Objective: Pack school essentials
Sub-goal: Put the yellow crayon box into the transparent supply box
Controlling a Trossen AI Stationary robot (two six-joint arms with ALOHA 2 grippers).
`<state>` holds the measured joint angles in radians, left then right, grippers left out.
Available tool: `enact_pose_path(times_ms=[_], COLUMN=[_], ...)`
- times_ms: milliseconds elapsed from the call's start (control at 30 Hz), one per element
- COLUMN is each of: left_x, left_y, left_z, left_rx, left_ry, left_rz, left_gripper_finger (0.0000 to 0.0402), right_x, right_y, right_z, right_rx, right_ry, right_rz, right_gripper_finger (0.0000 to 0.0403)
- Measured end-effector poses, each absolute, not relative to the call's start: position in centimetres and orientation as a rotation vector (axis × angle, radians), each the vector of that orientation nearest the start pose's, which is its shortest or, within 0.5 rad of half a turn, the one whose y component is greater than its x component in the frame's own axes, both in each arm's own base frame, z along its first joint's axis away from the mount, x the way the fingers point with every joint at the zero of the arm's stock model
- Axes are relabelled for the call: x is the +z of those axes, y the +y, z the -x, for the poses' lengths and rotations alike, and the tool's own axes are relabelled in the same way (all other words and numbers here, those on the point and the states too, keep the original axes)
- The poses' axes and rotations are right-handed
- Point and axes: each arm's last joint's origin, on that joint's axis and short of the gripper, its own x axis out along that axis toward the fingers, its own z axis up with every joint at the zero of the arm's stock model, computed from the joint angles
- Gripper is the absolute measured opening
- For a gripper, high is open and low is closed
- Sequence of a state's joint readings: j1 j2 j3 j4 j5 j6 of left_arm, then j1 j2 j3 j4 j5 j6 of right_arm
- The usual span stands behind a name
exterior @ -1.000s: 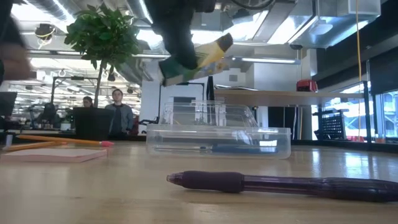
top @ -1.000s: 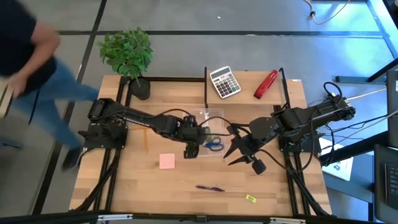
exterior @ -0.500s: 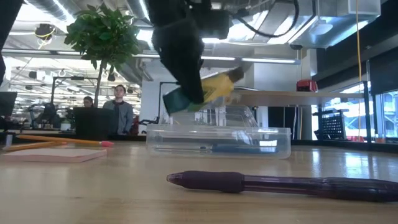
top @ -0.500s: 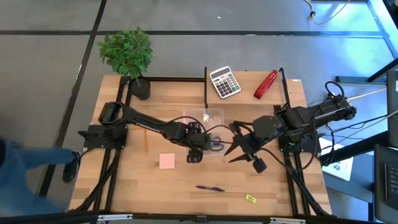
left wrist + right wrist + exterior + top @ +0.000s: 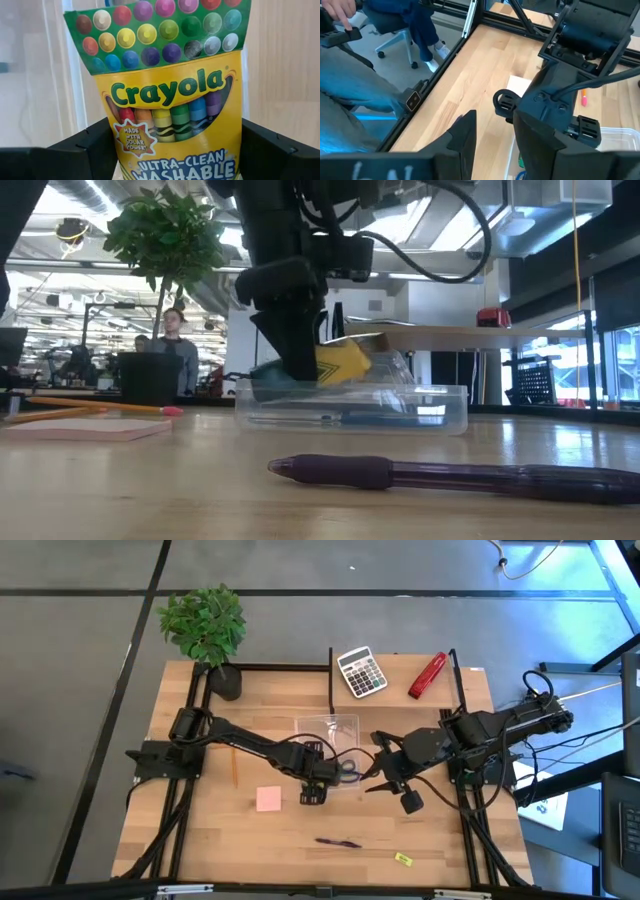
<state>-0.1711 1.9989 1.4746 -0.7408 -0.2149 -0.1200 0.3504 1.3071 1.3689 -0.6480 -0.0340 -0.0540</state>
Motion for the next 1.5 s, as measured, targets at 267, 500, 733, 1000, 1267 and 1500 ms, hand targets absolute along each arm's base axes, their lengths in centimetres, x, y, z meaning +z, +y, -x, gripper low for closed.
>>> enact_pose_path(times_ms=[267,500,733,1000,1267,1500], left_x=[17.7,17.7,17.7,17.7,17.7,17.7], left_y=[-6.2,-6.2,-6.2,-6.2,-6.2,-6.2], left_z=[-39.7,-39.7,-39.7,-39.7,-39.7,-39.7], left_rx=[0.102,0.092,0.092,0.092,0.093,0.092], left_ry=[1.246,1.251,1.250,1.251,1.251,1.251], left_rz=[-0.132,-0.124,-0.123,-0.122,-0.122,-0.123], left_gripper_finger=[0.0309,0.0310,0.0311,0.0311,0.0311,0.0311], right_x=[38.0,38.0,37.6,37.2,37.2,37.2], right_y=[9.4,9.4,9.1,8.5,8.4,8.4], right_z=[-25.6,-25.5,-25.4,-25.2,-25.2,-25.2], right_rx=[0.390,0.390,0.291,0.092,0.077,0.078], right_ry=[0.575,0.576,0.615,0.670,0.669,0.669], right_rz=[0.145,0.147,0.152,0.149,0.161,0.161], right_gripper_finger=[0.0133,0.0133,0.0133,0.0133,0.0133,0.0133])
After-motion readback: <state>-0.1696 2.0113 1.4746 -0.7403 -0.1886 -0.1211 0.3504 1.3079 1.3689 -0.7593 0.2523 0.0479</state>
